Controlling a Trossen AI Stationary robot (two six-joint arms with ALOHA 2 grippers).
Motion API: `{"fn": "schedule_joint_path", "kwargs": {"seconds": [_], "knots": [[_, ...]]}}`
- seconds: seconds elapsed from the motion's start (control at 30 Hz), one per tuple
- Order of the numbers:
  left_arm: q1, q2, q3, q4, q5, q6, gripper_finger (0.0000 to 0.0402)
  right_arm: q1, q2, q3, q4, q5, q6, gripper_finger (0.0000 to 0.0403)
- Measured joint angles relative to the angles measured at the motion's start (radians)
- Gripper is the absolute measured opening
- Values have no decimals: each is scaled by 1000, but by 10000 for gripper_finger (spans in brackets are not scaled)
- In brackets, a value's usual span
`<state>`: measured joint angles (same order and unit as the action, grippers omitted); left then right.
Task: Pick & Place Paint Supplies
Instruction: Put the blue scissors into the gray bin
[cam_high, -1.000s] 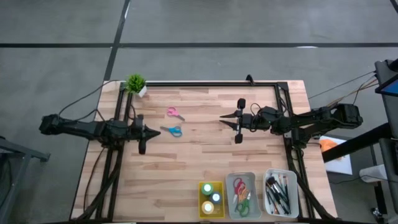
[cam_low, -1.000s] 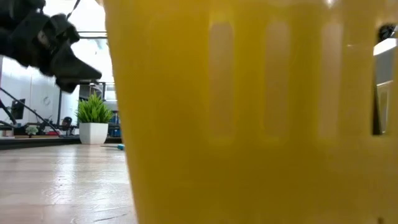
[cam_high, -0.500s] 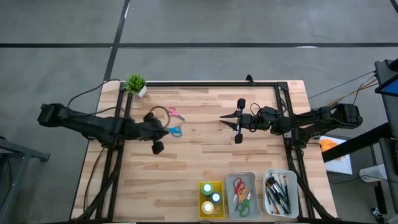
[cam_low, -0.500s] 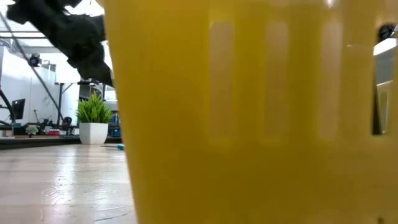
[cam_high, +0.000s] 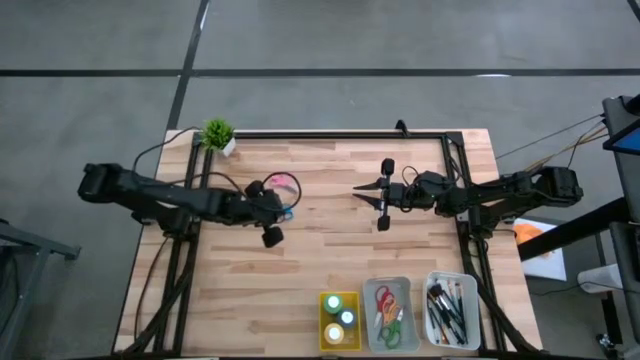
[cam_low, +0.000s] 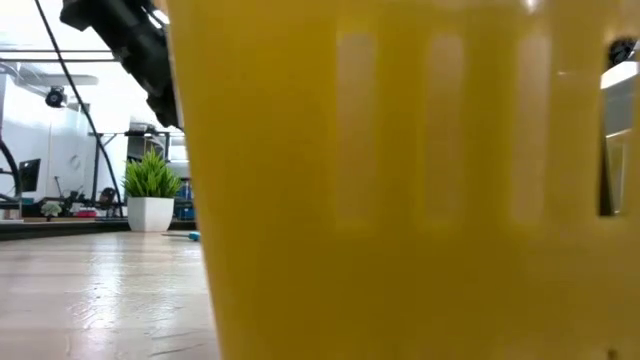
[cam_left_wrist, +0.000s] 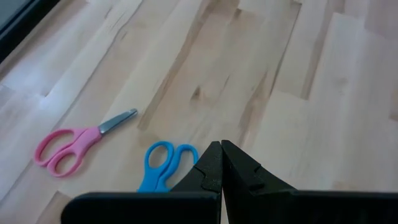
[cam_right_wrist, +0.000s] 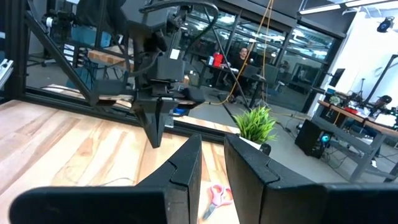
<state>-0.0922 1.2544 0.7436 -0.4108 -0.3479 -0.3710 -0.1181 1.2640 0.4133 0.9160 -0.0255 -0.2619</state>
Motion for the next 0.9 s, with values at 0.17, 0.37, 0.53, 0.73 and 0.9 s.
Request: {"fn": "schedule_joint_path", "kwargs": {"seconds": [0.17,0.37,0.53,0.73,0.9], "knots": [[18,42,4,11,7,-42,1,0,0,0,0,0,0,66],[46,77,4,26,28,-53,65,0,0,0,0,0,0,66],[61,92,4,42,51,-48,146,0,0,0,0,0,0,66],[75,155,15,44,63,-49,184,0,0,0,0,0,0,66],[101,244,50,44,87,-46,186,0,0,0,0,0,0,66]]}}
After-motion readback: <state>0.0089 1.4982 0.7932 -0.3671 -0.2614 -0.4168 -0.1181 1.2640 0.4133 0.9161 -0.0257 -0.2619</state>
